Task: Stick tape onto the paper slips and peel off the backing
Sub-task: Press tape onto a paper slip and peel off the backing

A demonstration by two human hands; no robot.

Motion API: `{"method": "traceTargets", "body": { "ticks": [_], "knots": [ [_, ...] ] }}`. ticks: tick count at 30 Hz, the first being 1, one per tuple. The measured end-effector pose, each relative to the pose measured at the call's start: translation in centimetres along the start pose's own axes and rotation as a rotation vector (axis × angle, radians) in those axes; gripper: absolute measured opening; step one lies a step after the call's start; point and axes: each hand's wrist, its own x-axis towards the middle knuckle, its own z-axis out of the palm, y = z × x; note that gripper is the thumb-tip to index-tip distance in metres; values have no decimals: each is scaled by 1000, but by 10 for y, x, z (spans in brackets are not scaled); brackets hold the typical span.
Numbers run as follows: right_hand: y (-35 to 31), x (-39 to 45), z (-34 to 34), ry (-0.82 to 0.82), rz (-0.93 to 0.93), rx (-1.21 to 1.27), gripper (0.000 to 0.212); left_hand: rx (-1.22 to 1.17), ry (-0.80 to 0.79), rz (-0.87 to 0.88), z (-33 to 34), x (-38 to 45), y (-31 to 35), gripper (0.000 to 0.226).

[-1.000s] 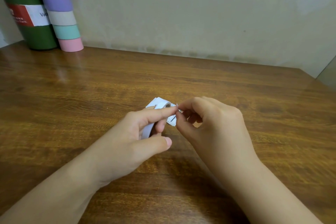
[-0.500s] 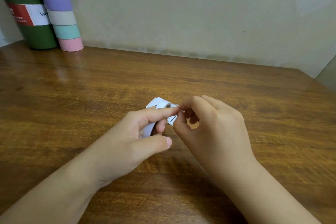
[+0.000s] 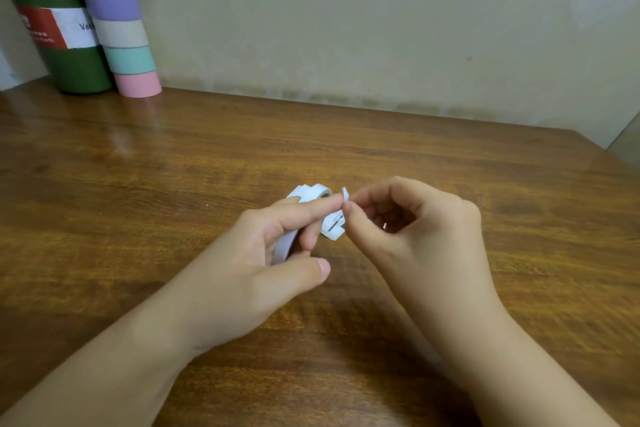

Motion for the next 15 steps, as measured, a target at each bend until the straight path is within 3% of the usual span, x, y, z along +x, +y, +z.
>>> {"method": "traceTargets", "body": {
  "ticks": [8, 15],
  "knots": [
    [1, 2, -1, -77, 90, 36, 5, 467, 52, 145, 4, 0, -7, 64],
    [0, 1, -1, -99, 102, 40, 4, 529, 47, 172, 6, -1, -10, 65]
  ]
}}
